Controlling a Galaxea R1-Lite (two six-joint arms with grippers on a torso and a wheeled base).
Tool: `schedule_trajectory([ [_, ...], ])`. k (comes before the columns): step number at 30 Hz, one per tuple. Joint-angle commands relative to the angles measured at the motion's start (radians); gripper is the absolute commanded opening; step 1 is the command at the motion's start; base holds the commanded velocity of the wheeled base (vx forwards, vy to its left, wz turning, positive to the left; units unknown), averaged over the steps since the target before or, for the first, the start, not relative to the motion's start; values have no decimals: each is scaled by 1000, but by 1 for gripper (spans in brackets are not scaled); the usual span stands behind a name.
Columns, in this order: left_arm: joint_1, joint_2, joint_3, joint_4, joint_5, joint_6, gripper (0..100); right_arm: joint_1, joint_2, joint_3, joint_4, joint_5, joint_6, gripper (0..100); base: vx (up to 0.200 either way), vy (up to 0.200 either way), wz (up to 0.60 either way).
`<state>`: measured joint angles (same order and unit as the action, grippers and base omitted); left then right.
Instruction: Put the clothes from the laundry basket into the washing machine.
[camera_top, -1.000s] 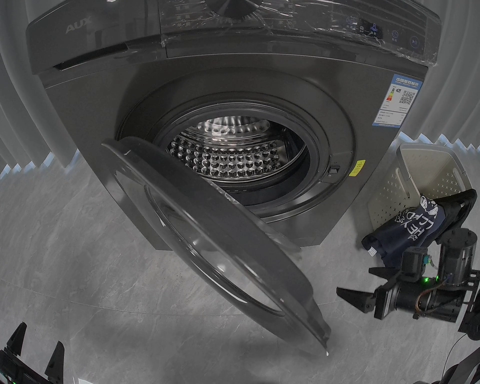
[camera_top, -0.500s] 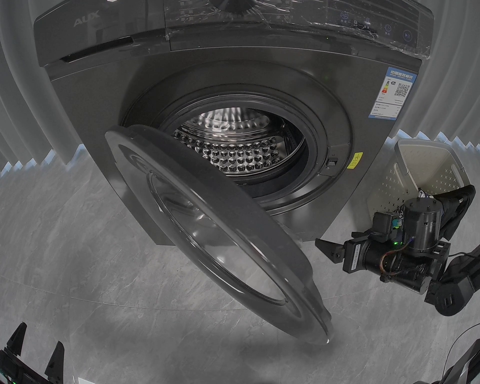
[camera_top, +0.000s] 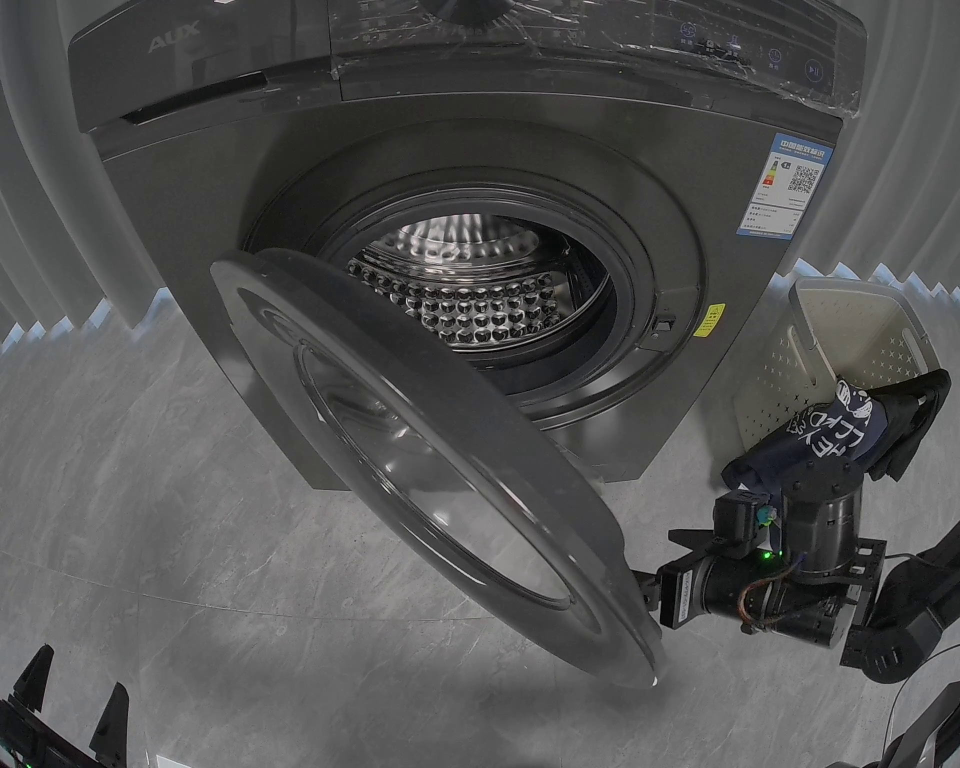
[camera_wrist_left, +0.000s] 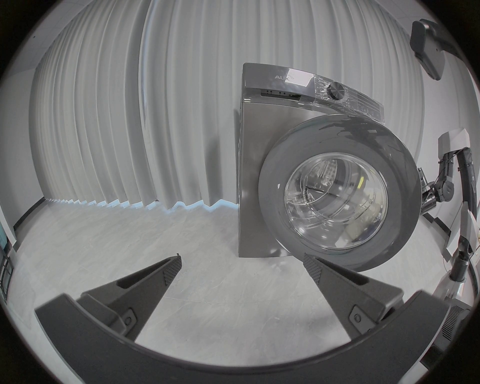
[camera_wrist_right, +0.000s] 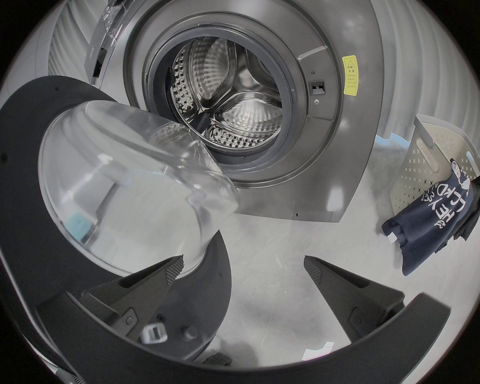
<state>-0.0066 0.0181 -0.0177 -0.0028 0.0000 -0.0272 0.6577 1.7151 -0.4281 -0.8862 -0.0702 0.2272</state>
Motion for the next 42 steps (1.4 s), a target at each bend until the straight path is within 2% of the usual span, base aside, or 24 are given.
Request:
schedule_trajectory([
  [1, 0, -15, 18, 0, 0, 1, 100, 39, -75, 55, 0, 13, 0, 100, 0, 0, 0],
  [6, -1, -15, 16, 0, 0, 1, 100, 103, -111, 117, -2, 33, 0, 100, 0, 0, 0],
  [8, 0, -15, 16, 0, 0, 1, 100, 142, -111, 141, -20, 69, 4, 100, 0, 0, 0],
  [9, 0, -15, 16, 0, 0, 1, 100, 142, -111, 141, -20, 69, 4, 100, 0, 0, 0],
  [10, 0, -15, 18, 0, 0, 1, 100, 168, -103, 160, -59, 79, 6, 100, 0, 0, 0],
  [12, 0, -15, 16, 0, 0, 1, 100, 174, -95, 170, -96, 78, 11, 100, 0, 0, 0],
  [15, 0, -15, 18, 0, 0, 1, 100, 157, -77, 170, -128, 67, 9, 100, 0, 0, 0],
  [19, 0, -15, 16, 0, 0, 1, 100, 51, -75, 155, -128, 46, -2, 100, 0, 0, 0],
  [22, 0, -15, 16, 0, 0, 3, 100, -21, -63, 104, -122, 21, -6, 100, 0, 0, 0],
  [26, -1, -15, 16, 0, 0, 3, 100, -93, 3, -12, -131, 18, -2, 100, 0, 0, 0],
  [33, 0, -15, 16, 0, 0, 1, 100, -81, 118, -133, -131, 18, 3, 100, 0, 0, 0],
  [37, 0, -15, 16, 0, 0, 1, 100, -70, 144, -139, -137, 18, 3, 100, 0, 0, 0],
  [38, 0, -15, 18, 0, 0, 0, 100, -27, 153, -129, -151, 18, 4, 100, 0, 0, 0],
  [42, 0, -15, 18, 0, 0, 1, 100, 8, 152, -115, -152, 18, 4, 100, 0, 0, 0],
])
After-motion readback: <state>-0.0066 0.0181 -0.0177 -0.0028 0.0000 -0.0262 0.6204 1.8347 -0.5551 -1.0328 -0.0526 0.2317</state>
